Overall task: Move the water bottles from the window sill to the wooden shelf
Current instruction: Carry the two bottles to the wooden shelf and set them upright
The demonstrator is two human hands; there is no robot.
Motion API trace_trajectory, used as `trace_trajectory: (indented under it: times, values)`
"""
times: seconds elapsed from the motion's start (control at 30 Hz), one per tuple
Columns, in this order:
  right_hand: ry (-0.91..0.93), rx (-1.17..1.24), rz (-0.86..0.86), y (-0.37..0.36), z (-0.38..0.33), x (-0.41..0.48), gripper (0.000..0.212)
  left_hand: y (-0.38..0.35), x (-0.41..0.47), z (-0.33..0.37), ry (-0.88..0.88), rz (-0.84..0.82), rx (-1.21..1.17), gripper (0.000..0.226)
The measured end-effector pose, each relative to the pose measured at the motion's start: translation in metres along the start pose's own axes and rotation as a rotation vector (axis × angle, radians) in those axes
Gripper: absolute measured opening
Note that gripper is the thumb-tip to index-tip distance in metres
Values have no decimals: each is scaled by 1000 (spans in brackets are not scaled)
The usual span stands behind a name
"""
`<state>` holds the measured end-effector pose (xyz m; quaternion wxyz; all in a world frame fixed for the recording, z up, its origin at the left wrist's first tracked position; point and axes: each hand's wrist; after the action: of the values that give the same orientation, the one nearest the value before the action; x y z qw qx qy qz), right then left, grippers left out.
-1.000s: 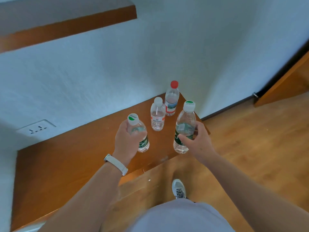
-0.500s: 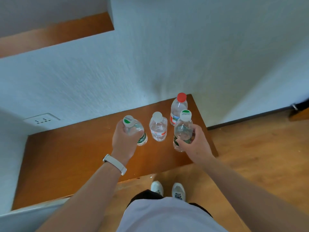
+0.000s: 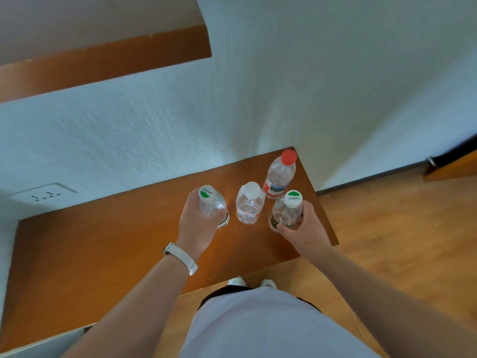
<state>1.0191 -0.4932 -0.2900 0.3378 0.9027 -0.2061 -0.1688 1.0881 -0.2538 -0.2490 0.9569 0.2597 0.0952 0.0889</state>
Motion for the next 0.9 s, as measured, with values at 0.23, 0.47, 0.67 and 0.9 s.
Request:
trace_trajectory:
  times: [0.23,0.47,0.67,0.9]
  values:
    - [-9,15,28,-5,1,-4,71,4,2,-6,-41,-27,-15,63]
    - [62,69,35,6,7,-8,68,18,-16,-7,-103,22,20,64]
    - [191,25,26,29,8,-5,69,30,-50,4,-139,163,200,63]
    - [482,-3,20,72,2,-18,55,37,-119,17,-200,218,416,49]
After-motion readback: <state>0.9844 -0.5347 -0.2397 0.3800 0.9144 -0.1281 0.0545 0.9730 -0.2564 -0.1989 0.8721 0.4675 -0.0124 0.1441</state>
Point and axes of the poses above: each hand's wrist, its own x-axis towards the middle knuckle, its own y-axis out of the back of the hand, z = x × y, and after that the axes turned 11 degrees about z, right-handed
